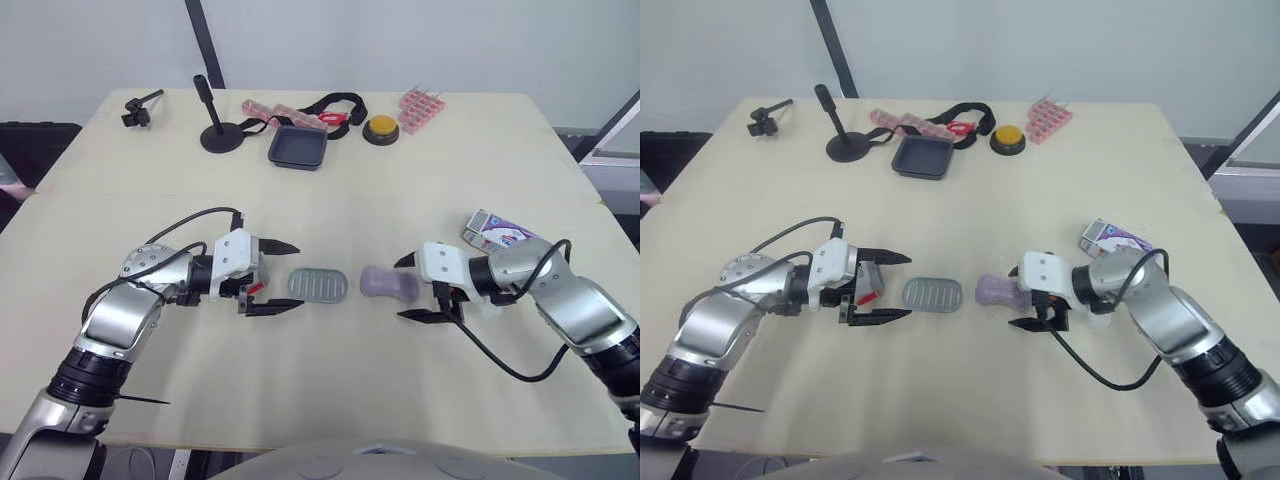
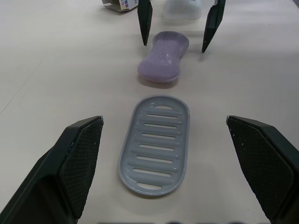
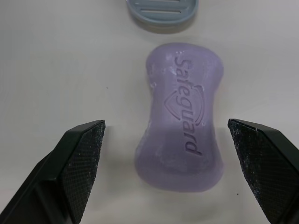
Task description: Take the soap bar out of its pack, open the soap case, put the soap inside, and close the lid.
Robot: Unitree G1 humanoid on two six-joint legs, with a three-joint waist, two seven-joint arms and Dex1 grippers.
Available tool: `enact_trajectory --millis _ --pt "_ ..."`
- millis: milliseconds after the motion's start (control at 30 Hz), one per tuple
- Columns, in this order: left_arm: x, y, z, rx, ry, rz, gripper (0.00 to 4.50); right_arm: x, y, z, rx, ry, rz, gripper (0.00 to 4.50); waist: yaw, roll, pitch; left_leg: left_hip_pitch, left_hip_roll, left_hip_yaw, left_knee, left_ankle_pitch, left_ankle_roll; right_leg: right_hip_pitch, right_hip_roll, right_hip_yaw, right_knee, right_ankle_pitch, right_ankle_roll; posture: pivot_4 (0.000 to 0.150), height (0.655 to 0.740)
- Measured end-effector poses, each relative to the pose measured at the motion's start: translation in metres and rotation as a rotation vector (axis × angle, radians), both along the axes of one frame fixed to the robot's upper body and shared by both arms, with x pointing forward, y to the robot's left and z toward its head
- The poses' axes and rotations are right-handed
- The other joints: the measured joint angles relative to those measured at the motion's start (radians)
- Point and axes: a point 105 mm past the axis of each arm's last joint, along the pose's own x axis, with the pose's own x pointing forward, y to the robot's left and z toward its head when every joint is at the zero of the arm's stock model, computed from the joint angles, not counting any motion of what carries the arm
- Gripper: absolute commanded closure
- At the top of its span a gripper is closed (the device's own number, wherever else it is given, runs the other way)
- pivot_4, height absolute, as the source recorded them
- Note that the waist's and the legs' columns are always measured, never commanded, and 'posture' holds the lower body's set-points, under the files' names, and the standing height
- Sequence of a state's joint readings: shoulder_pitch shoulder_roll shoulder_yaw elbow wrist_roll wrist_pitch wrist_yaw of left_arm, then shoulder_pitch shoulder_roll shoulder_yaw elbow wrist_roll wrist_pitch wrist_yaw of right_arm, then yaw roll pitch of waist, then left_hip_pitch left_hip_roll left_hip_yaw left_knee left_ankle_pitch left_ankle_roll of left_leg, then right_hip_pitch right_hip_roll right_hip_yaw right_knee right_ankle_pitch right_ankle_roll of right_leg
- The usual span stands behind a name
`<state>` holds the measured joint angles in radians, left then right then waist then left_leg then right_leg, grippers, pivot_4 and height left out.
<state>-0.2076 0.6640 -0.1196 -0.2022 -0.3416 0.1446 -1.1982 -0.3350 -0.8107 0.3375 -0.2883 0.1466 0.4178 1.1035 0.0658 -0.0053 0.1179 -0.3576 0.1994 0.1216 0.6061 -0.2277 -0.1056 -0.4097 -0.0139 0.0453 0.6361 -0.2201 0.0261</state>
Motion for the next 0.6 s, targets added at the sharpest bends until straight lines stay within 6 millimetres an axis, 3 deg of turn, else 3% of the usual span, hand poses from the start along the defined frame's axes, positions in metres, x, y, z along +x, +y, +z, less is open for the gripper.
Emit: enact_trajectory --millis 233,600 --pt "-0.002 -0.003 -0.003 0.012 -0.003 -0.001 0.01 0.005 0.011 0.009 -0.005 -0.012 -0.004 0.0 0.0 0.0 0.0 0.001 0.0 0.0 0.0 0.0 0.0 0.0 0.0 0.0 0.001 0.0 0.0 0.15 0.74" --pt "0.0 -0.005 -0.003 0.011 -0.03 0.014 0.01 0.013 0.012 -0.003 -0.15 0.004 -0.057 0.0 0.001 0.0 0.0 0.001 0.0 0.0 0.0 0.0 0.0 0.0 0.0 0.0 0.001 0.0 0.0 0.15 0.74"
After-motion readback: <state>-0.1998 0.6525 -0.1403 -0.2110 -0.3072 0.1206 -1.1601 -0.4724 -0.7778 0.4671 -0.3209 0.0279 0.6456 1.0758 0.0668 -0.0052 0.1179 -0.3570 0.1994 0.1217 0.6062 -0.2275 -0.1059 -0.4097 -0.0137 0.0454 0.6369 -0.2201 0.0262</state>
